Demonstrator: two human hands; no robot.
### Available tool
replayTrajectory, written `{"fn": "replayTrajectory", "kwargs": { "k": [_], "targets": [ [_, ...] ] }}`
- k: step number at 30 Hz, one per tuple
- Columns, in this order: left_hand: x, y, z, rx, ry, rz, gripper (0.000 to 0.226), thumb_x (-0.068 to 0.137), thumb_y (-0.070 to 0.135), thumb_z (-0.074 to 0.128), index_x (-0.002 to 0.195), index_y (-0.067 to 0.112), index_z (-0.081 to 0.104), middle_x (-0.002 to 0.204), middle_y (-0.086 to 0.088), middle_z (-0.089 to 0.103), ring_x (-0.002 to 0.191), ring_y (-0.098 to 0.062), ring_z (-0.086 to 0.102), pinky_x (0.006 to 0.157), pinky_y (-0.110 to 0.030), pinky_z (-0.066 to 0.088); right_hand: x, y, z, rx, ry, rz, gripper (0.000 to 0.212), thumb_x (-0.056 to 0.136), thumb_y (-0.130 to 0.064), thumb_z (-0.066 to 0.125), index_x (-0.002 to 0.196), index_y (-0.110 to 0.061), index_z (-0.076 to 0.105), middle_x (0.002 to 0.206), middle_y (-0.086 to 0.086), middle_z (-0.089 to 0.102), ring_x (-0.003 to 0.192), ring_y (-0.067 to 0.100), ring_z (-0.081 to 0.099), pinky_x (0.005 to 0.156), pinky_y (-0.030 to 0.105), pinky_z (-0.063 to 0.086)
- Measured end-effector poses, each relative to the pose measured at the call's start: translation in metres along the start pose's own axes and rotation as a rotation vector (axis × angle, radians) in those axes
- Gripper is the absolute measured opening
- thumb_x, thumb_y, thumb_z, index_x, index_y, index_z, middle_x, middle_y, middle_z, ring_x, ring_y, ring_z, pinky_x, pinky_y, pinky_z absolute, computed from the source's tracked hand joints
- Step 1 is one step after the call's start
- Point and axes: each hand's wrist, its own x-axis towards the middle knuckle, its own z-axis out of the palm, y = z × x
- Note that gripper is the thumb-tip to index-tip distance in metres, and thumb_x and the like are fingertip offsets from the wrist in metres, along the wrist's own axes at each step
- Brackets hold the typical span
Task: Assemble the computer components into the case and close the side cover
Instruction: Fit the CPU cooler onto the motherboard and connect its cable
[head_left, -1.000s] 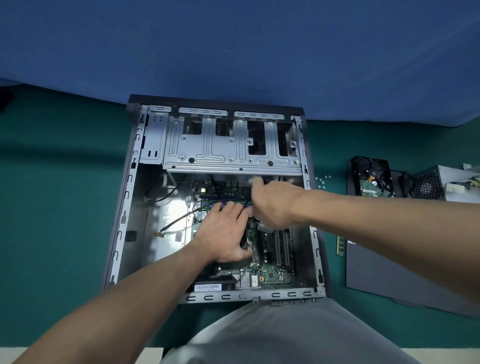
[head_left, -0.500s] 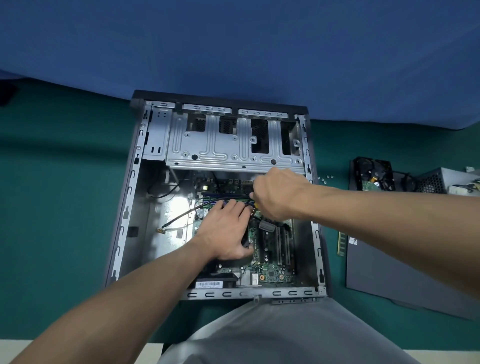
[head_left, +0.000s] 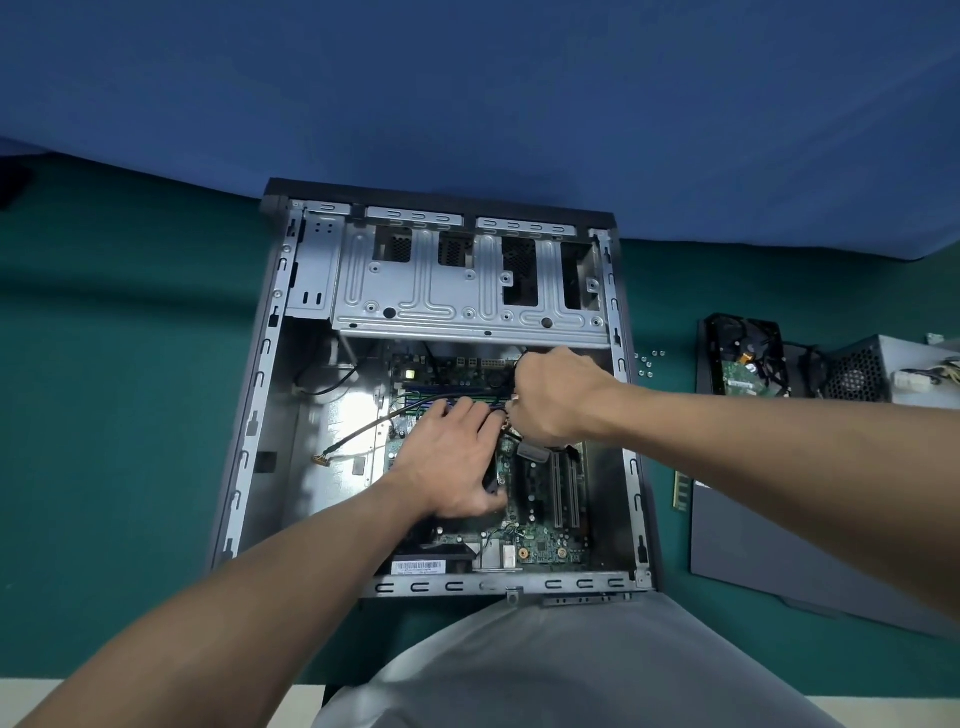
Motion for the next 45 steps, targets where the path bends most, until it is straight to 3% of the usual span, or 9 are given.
{"fn": "replayTrajectory", "kwargs": {
  "k": [8, 14, 19, 23, 29, 33, 37, 41, 45],
  "targets": [
    [0.001, 0.001, 0.000, 0.007, -0.038, -0.011, 0.091, 0.072, 0.077, 0.035, 0.131, 0.009, 0.047, 0.128, -0.012, 0.050, 0.120, -0.026, 0.042, 0.104, -0.048, 0.032, -0.014, -0.002, 0.001, -0.889, 0.191, -0.674, 0.022, 0.099, -0.018, 0.037, 0.097, -0.013, 0.058, 0.092, 0.006, 0.065, 0.067, 0.025, 0.052, 0.047, 0.031, 0.027],
    [-0.001, 0.001, -0.003, 0.010, -0.008, -0.013, 0.090, 0.073, 0.075, 0.035, 0.132, 0.007, 0.036, 0.121, -0.012, 0.050, 0.109, -0.028, 0.044, 0.096, -0.046, 0.036, 0.000, 0.004, -0.005, -0.035, -0.026, -0.046, 0.027, 0.095, -0.019, 0.043, 0.069, -0.012, 0.043, 0.073, 0.006, 0.047, 0.077, 0.029, 0.053, 0.067, 0.032, 0.043],
    [-0.001, 0.001, -0.004, 0.003, -0.003, -0.009, 0.087, 0.073, 0.074, 0.034, 0.129, 0.008, 0.041, 0.120, -0.012, 0.050, 0.108, -0.026, 0.044, 0.096, -0.046, 0.037, -0.016, 0.003, 0.002, -0.520, -0.023, -0.270, 0.022, 0.098, -0.015, 0.040, 0.117, -0.006, 0.045, 0.091, 0.008, 0.056, 0.077, 0.028, 0.053, 0.062, 0.035, 0.042],
    [0.000, 0.001, -0.003, -0.008, -0.030, -0.012, 0.087, 0.069, 0.076, 0.039, 0.127, 0.012, 0.046, 0.115, -0.007, 0.052, 0.106, -0.024, 0.043, 0.098, -0.045, 0.037, -0.024, 0.001, 0.009, -0.811, 0.145, -0.662, 0.021, 0.098, -0.015, 0.034, 0.082, -0.016, 0.048, 0.077, 0.003, 0.061, 0.055, 0.021, 0.041, 0.052, 0.032, 0.032],
    [0.000, 0.000, -0.003, -0.006, -0.009, -0.008, 0.087, 0.073, 0.074, 0.034, 0.129, 0.008, 0.040, 0.115, -0.011, 0.051, 0.104, -0.026, 0.045, 0.093, -0.046, 0.038, 0.006, 0.002, 0.003, 0.088, -0.033, 0.034, 0.024, 0.096, -0.020, 0.043, 0.075, -0.009, 0.047, 0.083, 0.008, 0.049, 0.077, 0.026, 0.050, 0.068, 0.028, 0.041],
    [-0.001, 0.000, -0.002, -0.001, -0.007, -0.006, 0.087, 0.072, 0.074, 0.032, 0.125, 0.008, 0.045, 0.117, -0.012, 0.053, 0.106, -0.026, 0.045, 0.094, -0.046, 0.038, -0.004, -0.003, -0.001, -0.373, -0.103, -0.192, 0.028, 0.098, -0.016, 0.046, 0.122, -0.002, 0.047, 0.102, 0.013, 0.062, 0.080, 0.026, 0.052, 0.063, 0.033, 0.041],
    [0.000, 0.001, -0.003, 0.006, -0.024, -0.011, 0.087, 0.071, 0.075, 0.033, 0.123, 0.008, 0.050, 0.119, -0.012, 0.054, 0.110, -0.026, 0.045, 0.098, -0.047, 0.037, -0.011, -0.002, -0.001, -0.887, 0.151, -0.639, 0.021, 0.099, -0.019, 0.037, 0.086, -0.017, 0.053, 0.091, 0.005, 0.066, 0.067, 0.024, 0.044, 0.056, 0.033, 0.036],
    [-0.001, 0.001, -0.002, -0.009, 0.005, -0.007, 0.085, 0.073, 0.075, 0.036, 0.126, 0.009, 0.042, 0.117, -0.011, 0.051, 0.106, -0.026, 0.045, 0.095, -0.046, 0.037, -0.006, 0.006, -0.002, -0.429, 0.026, -0.227, 0.028, 0.093, -0.018, 0.044, 0.066, -0.014, 0.037, 0.072, 0.008, 0.046, 0.066, 0.026, 0.044, 0.062, 0.034, 0.040],
    [-0.001, 0.001, -0.003, -0.001, -0.005, -0.010, 0.090, 0.075, 0.076, 0.036, 0.134, 0.008, 0.035, 0.121, -0.012, 0.049, 0.110, -0.026, 0.044, 0.098, -0.046, 0.036, 0.001, 0.005, 0.001, -0.078, -0.090, -0.004, 0.016, 0.098, -0.016, 0.042, 0.104, -0.004, 0.050, 0.096, 0.014, 0.059, 0.080, 0.027, 0.052, 0.068, 0.029, 0.041]
  ]
}}
